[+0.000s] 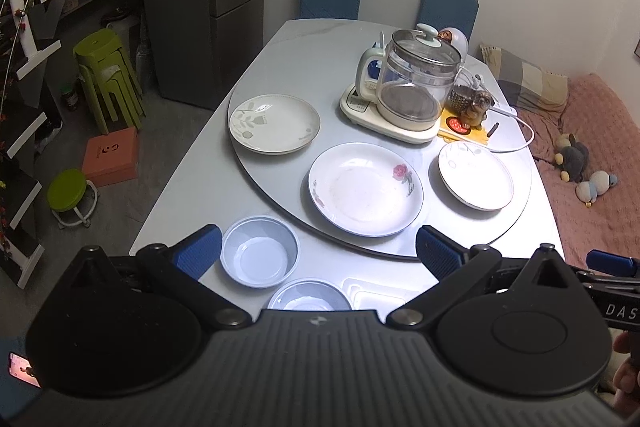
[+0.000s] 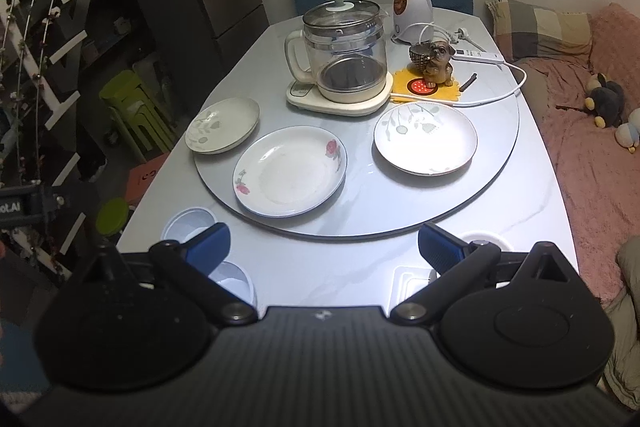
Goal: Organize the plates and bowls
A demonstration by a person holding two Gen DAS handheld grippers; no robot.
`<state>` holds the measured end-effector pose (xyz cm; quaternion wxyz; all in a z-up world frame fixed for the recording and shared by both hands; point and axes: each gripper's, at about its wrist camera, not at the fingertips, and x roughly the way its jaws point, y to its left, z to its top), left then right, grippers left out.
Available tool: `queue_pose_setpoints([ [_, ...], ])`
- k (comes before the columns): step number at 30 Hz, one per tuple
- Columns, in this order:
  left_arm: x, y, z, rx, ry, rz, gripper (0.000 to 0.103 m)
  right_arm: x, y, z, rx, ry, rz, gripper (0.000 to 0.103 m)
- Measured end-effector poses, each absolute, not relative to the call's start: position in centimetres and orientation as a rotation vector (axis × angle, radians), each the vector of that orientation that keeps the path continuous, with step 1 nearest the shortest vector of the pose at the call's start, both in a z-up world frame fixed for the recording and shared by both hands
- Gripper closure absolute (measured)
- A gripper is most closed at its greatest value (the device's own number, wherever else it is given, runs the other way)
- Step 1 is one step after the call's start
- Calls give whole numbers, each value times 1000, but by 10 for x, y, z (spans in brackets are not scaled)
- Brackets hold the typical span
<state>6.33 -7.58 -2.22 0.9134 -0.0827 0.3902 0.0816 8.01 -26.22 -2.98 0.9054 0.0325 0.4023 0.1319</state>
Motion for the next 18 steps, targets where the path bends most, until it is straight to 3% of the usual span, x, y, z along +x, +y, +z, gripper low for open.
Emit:
queue_pose_setpoints([
  [18, 74, -62, -31, -194, 812, 234, 0, 108, -254, -31, 41, 839, 363, 2],
])
